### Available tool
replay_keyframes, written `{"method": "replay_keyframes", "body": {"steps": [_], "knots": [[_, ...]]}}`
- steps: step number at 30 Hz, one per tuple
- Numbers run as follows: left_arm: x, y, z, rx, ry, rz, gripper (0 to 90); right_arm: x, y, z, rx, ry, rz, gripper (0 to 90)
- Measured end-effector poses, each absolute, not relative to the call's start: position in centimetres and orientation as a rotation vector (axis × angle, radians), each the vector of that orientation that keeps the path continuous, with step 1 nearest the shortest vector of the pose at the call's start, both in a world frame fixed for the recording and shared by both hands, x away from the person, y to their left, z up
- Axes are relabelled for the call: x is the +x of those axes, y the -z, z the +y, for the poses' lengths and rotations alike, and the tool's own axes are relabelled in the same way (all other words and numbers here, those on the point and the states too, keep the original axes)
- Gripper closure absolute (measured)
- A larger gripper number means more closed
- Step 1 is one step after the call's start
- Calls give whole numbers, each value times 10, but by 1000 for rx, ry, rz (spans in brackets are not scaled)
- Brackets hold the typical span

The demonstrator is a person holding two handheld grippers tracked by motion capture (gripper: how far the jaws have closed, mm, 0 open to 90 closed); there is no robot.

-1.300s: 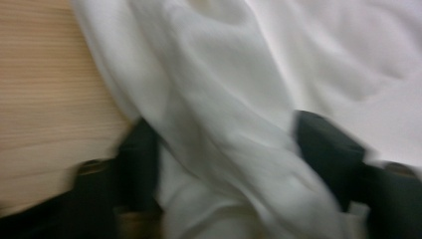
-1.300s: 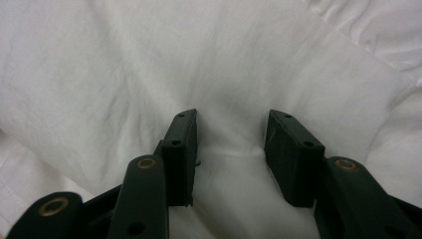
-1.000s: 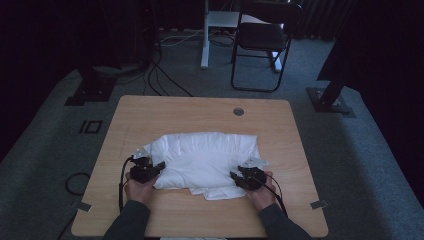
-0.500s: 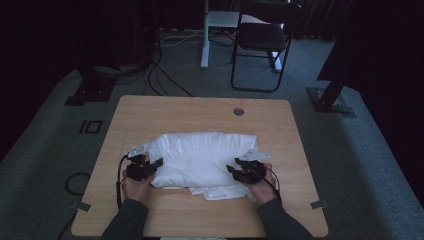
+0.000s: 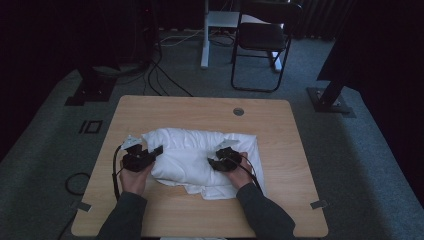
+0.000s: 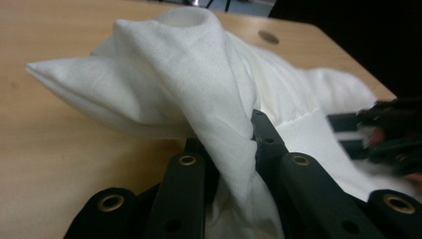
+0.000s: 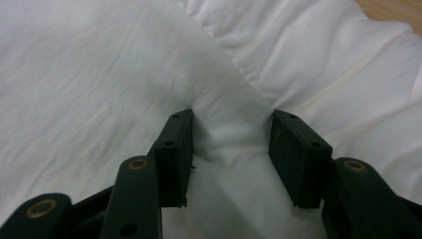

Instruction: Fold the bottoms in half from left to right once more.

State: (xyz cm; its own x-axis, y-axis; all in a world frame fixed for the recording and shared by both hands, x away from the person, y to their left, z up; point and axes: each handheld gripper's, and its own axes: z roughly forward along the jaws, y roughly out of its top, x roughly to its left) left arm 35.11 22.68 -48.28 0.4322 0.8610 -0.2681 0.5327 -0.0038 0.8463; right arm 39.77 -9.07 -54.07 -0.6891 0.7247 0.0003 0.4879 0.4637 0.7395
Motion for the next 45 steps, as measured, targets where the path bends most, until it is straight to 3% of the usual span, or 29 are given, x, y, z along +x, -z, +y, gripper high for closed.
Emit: {"method": "replay_keyframes", "body": {"steps": [11, 14, 16, 20, 28, 32, 36, 40, 45], "knots": [[355, 450, 203, 1687, -448, 1116, 798, 392, 546, -84, 1039, -1076, 2351, 523], [356, 449, 202, 1693, -454, 1115, 798, 394, 543, -85, 1053, -1073, 2377, 514], [356, 447, 203, 1689, -455, 1116, 798, 396, 535, -91, 1051, -1110, 2424, 457], [357, 447, 207, 1688, -453, 1122, 798, 387, 520, -106, 1052, -1160, 2298, 486], [355, 437, 202, 1678, -473, 1089, 798, 385, 543, -88, 1023, -1003, 2314, 487], [357, 431, 202, 1681, -495, 1086, 798, 387, 540, -85, 1000, -1041, 2378, 427], [356, 427, 206, 1686, -504, 1083, 798, 368, 525, -116, 991, -1145, 2287, 420], [356, 426, 205, 1680, -494, 1077, 798, 364, 540, -134, 1044, -1068, 2299, 401], [356, 418, 196, 1685, -505, 1045, 798, 368, 556, -125, 1043, -1045, 2336, 399]]}}
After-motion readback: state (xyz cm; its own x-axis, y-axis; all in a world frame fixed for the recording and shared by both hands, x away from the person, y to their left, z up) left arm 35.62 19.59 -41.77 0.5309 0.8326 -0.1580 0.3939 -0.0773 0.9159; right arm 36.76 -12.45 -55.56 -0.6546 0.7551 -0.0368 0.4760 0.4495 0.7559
